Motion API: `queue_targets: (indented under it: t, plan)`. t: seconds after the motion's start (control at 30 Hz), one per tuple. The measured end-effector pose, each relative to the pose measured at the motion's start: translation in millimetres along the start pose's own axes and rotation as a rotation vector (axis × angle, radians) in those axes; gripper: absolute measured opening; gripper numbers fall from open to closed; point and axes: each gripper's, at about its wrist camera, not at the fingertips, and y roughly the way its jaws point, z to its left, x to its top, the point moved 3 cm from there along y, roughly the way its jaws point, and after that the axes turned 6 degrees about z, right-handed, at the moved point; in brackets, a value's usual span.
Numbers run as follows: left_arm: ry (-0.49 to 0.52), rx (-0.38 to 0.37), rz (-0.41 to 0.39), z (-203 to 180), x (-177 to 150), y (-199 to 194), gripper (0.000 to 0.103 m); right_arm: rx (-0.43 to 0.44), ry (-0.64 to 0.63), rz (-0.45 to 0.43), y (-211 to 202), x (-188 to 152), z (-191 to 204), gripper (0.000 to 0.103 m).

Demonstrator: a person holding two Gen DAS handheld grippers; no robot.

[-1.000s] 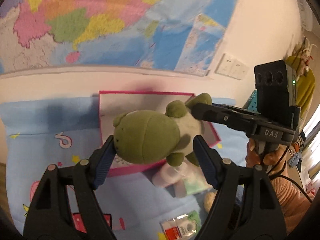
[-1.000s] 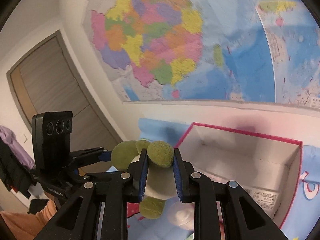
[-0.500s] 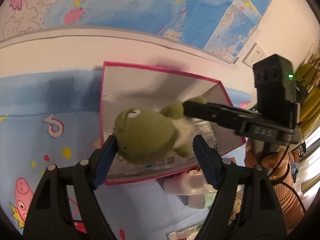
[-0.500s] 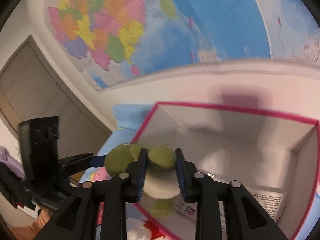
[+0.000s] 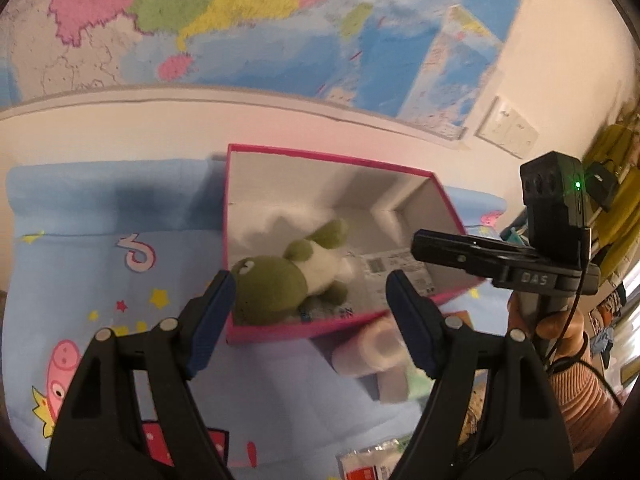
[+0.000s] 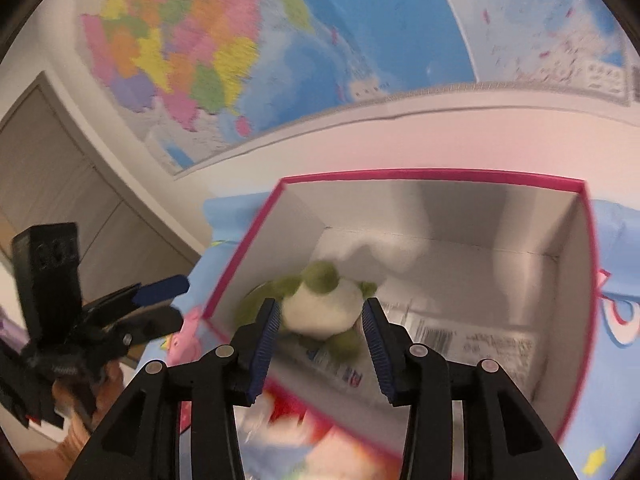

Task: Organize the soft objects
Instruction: 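Lift the green plush into the pink box and open the right gripper, then grasp the black plush toy beside the teddy bear with the right gripper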

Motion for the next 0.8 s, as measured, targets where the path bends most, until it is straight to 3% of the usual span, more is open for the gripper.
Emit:
queue_targets:
  t: [0.17,0.3,0.5,0.8]
  plan:
    - [0.08,-0.05,-0.048,-25,-24,-27,0.078,0.02,-0.047,-0.044,-42,-30,10,0.05]
    - [0.146,-0.112,-0.041,-51,-53,-38,0.081,0.014,-0.066,-0.063,-77,-66,12,0.052]
    - [0.205,-0.208,0.038,-85,-94,-27,0.081,-0.015,-0.019,-0.017,-102,-133,3,0.053]
    - [0.261,-0.313,0.186,-126,-147,4,0.081,-0.013,0.079,0.122,-98,-211,-9,0.053]
